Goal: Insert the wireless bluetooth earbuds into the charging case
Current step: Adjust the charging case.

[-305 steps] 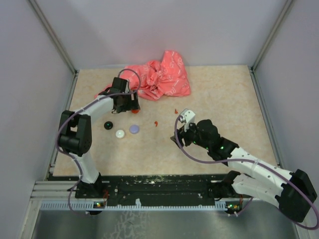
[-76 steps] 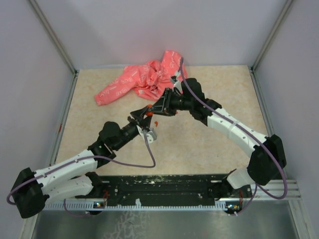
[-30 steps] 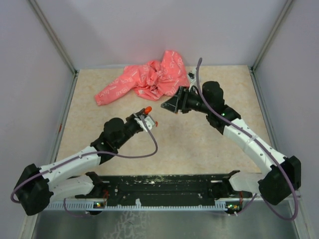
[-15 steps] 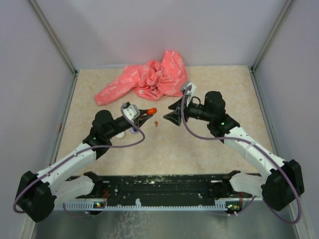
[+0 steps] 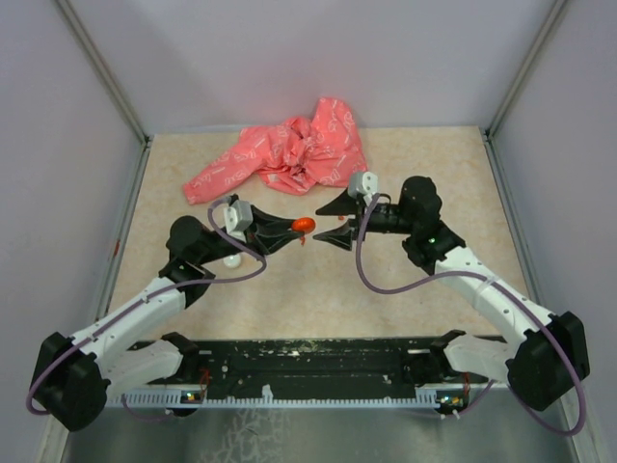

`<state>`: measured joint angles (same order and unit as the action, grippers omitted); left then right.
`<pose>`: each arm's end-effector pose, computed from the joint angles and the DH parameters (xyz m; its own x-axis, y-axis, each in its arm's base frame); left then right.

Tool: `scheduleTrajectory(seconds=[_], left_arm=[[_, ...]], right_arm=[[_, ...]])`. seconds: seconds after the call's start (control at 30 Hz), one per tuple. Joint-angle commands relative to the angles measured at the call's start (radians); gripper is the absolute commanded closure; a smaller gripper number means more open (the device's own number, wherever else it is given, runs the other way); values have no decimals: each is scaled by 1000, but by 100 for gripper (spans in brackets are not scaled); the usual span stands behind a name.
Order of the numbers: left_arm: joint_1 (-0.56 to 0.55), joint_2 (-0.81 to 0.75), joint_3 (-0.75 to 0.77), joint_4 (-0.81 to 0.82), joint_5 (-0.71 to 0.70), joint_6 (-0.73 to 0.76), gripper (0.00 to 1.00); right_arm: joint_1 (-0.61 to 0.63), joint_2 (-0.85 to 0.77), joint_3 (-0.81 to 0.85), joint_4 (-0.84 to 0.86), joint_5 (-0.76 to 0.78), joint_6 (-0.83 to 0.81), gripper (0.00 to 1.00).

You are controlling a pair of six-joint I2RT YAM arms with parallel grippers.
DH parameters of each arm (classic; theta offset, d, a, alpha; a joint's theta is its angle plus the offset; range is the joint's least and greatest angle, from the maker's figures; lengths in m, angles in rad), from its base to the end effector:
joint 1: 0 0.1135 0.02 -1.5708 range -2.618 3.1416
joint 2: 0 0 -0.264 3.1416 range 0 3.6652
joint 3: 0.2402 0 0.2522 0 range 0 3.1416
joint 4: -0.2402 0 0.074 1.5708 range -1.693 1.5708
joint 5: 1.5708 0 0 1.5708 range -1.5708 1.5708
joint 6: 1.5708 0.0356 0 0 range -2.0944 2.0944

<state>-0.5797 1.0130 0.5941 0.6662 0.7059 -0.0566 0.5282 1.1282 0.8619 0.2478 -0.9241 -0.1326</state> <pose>0.1768 -0.1434 0.3174 0.1511 -0.1504 -0.9770 0.9532 0.2841 0.1037 0.2055 0.1528 0.3437 0.1154 -0.0249 -0.9930 -0.9863 0.1160 -0.1175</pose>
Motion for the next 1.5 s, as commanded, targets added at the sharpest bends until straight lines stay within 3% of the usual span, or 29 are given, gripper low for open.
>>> scheduleTrajectory(seconds=[0.0, 0.4, 0.8, 0.9, 1.03, 1.27, 1.47], left_arm=[[6, -7, -5, 115, 75, -87, 100], [6, -11, -22, 161, 86, -107, 97], [6, -4, -27, 178, 103, -105, 95], [6, -2, -23, 157, 104, -84, 87], [6, -10, 2, 73, 102, -26, 69], [6, -15, 46, -60, 116, 50, 54], [6, -11, 67, -99, 156, 55, 50]], right_arm=[[13, -5, 13, 80, -119, -19, 45], [26, 25, 40, 154, -177, 78, 57], [38, 53, 79, 167, -228, 127, 75], [38, 51, 93, 144, -234, 129, 83], [38, 48, 154, -61, -228, 36, 100], [39, 53, 285, -421, -169, -152, 100], [54, 84, 414, -706, -99, -296, 100]])
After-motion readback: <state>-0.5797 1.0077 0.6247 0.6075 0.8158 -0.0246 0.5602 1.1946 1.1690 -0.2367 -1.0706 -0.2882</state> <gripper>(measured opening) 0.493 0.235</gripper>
